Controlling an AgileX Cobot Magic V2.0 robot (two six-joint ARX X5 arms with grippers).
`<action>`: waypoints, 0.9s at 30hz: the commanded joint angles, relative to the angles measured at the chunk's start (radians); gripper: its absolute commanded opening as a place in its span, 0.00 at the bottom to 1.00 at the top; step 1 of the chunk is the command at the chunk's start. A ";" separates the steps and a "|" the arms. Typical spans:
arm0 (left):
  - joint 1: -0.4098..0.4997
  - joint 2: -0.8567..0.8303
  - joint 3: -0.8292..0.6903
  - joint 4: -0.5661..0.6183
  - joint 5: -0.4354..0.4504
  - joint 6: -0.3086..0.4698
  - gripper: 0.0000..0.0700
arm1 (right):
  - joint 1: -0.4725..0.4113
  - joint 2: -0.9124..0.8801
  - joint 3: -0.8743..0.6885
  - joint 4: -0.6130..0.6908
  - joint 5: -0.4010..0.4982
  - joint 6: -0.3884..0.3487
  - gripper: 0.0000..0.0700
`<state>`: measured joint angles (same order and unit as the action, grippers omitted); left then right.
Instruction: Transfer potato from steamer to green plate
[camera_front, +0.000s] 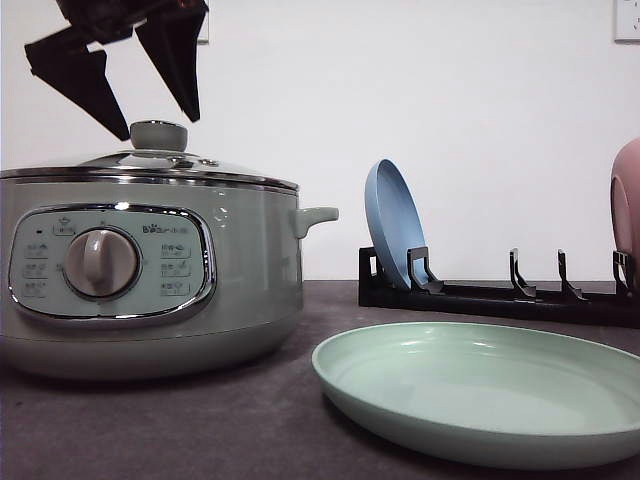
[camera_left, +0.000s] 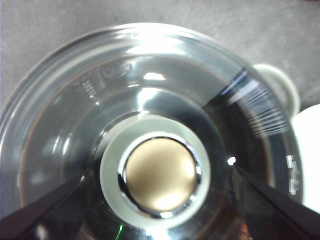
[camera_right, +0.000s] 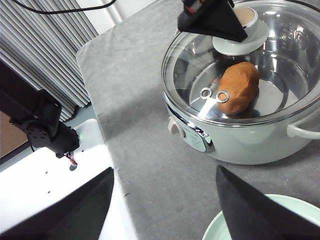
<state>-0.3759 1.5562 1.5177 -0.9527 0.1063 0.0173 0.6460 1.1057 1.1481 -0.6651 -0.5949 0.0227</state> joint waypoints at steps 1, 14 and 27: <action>-0.005 0.023 0.028 0.006 -0.005 0.018 0.78 | 0.005 0.010 0.021 0.006 0.001 -0.010 0.58; -0.007 0.026 0.028 0.018 -0.025 0.019 0.65 | 0.005 0.011 0.021 0.006 0.010 -0.011 0.58; -0.031 0.026 0.028 0.017 -0.025 0.017 0.56 | 0.005 0.011 0.021 0.006 0.046 -0.011 0.58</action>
<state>-0.4007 1.5692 1.5177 -0.9417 0.0799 0.0212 0.6460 1.1057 1.1481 -0.6651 -0.5491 0.0227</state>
